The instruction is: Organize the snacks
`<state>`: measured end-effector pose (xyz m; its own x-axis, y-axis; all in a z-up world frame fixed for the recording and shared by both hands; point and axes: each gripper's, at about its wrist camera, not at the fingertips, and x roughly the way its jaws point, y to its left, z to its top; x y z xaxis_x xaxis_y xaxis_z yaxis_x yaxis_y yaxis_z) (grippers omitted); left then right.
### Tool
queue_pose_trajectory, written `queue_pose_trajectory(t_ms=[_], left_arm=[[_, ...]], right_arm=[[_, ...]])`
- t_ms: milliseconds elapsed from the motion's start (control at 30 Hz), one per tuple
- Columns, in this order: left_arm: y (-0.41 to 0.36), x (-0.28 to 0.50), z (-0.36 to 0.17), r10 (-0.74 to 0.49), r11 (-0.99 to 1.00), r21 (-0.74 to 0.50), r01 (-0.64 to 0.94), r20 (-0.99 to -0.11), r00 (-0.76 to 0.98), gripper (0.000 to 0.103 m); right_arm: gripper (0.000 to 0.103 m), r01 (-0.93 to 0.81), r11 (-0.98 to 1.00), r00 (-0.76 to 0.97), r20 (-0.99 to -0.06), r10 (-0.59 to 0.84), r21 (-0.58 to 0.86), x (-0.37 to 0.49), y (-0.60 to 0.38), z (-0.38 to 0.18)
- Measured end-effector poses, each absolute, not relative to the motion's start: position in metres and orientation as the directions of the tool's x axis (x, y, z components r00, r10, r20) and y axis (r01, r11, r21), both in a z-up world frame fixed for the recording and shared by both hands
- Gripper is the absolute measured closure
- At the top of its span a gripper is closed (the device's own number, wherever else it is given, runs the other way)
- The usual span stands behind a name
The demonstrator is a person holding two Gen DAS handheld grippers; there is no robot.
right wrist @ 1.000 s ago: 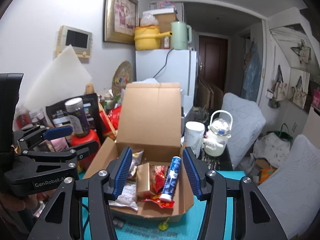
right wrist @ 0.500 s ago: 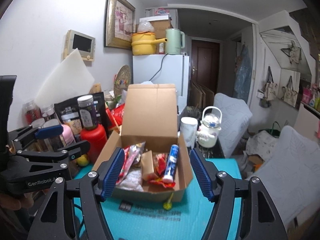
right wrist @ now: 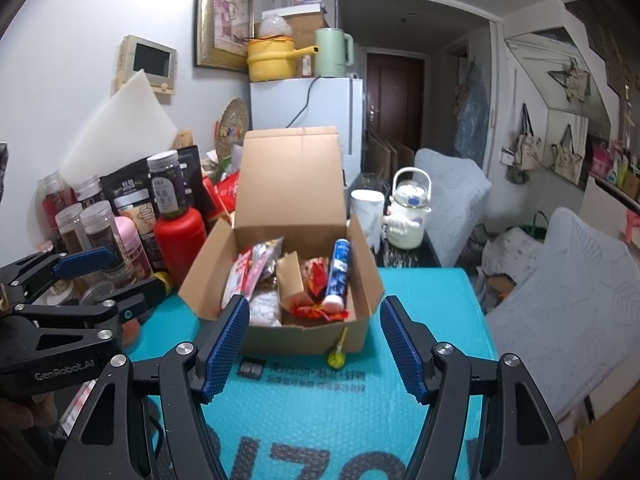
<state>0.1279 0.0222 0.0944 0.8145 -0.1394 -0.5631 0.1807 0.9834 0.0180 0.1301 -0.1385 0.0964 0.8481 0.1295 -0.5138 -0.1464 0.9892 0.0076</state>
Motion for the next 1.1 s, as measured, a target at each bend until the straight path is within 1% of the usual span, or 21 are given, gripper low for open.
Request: queue_pose_trajectory(t_ms=[300,767,1100], left_arm=[[0.0227,0.1272,0.0926,-0.147,0.982,0.014,0.189,-0.571,0.808,0.025],[0.0217,0.1309,0.0867,-0.127,0.987,0.002,0.158,-0.589,0.798,0.025],[0.0207,0.1316,0.0883,-0.119,0.988,0.008,0.153,-0.586,0.801,0.025]], right_arm=[[0.035,-0.151,0.989,0.842,-0.523,0.132,0.006,0.1262,-0.1372,0.0922],[0.035,-0.177,0.984,0.832,-0.532,0.155,0.011,0.1292,-0.1394,0.0895],[0.035,-0.181,0.983,0.829,-0.534,0.167,0.026,0.1302,-0.1433,0.0866]])
